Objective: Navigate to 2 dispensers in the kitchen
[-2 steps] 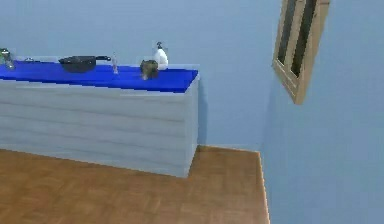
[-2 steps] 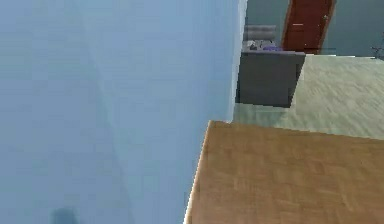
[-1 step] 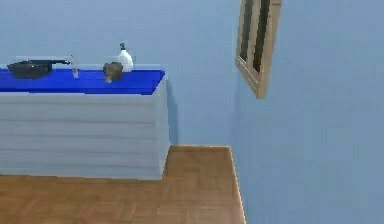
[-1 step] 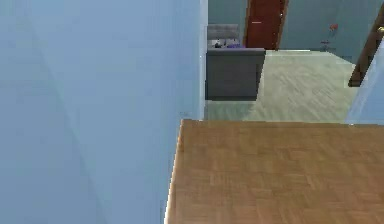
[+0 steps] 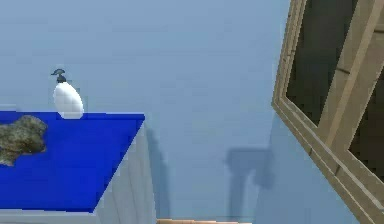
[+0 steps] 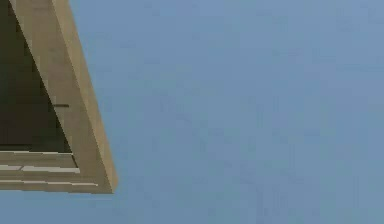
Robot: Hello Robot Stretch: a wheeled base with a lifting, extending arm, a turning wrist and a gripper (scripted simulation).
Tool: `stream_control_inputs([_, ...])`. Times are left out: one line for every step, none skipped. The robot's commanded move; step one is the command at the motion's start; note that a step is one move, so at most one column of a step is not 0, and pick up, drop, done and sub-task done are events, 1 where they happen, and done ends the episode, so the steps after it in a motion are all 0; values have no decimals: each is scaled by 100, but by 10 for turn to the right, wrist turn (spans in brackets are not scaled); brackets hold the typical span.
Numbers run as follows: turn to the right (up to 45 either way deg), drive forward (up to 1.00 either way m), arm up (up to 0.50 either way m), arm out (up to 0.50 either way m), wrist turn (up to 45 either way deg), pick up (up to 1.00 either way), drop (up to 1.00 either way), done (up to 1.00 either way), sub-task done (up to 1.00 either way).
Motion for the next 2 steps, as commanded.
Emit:
stream_control_inputs([90,0,0,0,0,0,0,0,0])
stream_control_inputs([0,30,0,0,0,0,0,0,0])
